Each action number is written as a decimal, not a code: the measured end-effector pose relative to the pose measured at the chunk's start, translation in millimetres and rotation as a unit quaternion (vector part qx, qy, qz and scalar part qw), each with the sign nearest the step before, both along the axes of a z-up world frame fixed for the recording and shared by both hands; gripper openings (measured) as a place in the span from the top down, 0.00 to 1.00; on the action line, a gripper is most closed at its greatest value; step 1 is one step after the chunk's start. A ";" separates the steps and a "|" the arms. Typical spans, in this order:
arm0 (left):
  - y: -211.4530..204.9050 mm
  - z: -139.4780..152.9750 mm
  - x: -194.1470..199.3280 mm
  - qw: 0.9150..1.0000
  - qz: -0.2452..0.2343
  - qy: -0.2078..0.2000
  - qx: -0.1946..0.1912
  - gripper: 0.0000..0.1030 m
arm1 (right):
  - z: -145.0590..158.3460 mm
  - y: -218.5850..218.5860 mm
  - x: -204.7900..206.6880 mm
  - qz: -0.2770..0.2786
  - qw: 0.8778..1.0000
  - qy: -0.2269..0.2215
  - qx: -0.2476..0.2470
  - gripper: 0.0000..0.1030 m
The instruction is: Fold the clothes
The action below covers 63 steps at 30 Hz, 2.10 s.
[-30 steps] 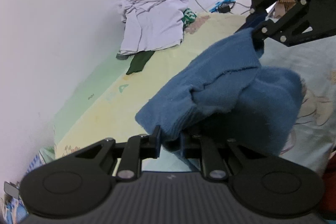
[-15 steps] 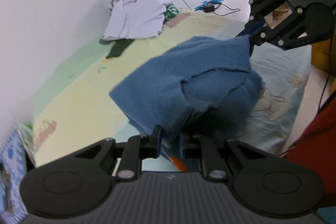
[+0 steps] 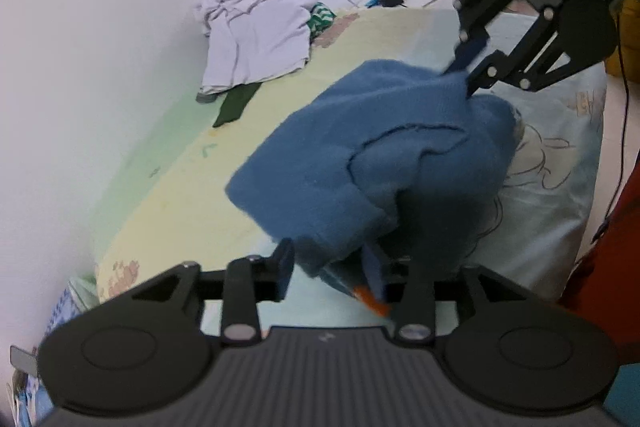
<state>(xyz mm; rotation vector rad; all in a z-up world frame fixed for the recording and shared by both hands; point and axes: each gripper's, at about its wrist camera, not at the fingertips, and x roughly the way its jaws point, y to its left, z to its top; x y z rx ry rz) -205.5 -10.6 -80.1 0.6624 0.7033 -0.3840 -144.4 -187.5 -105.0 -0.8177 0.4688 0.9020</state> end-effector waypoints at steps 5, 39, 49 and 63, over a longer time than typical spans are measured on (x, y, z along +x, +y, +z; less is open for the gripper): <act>-4.2 -10.3 9.8 0.999 -0.039 -0.004 0.037 0.48 | 8.2 8.6 -11.9 0.043 0.998 -0.040 -0.013 0.58; -13.1 -9.7 1.6 0.992 -0.093 0.079 0.017 0.82 | 15.7 28.0 -12.2 0.029 0.984 0.171 0.034 0.94; 8.7 19.1 1.4 0.990 -0.099 0.096 0.007 0.64 | -5.6 34.7 -11.6 0.017 0.982 0.180 0.047 0.93; -13.1 14.8 70.8 0.995 0.011 0.050 -0.090 0.39 | -7.2 41.8 -9.2 -0.005 0.974 0.204 0.099 0.84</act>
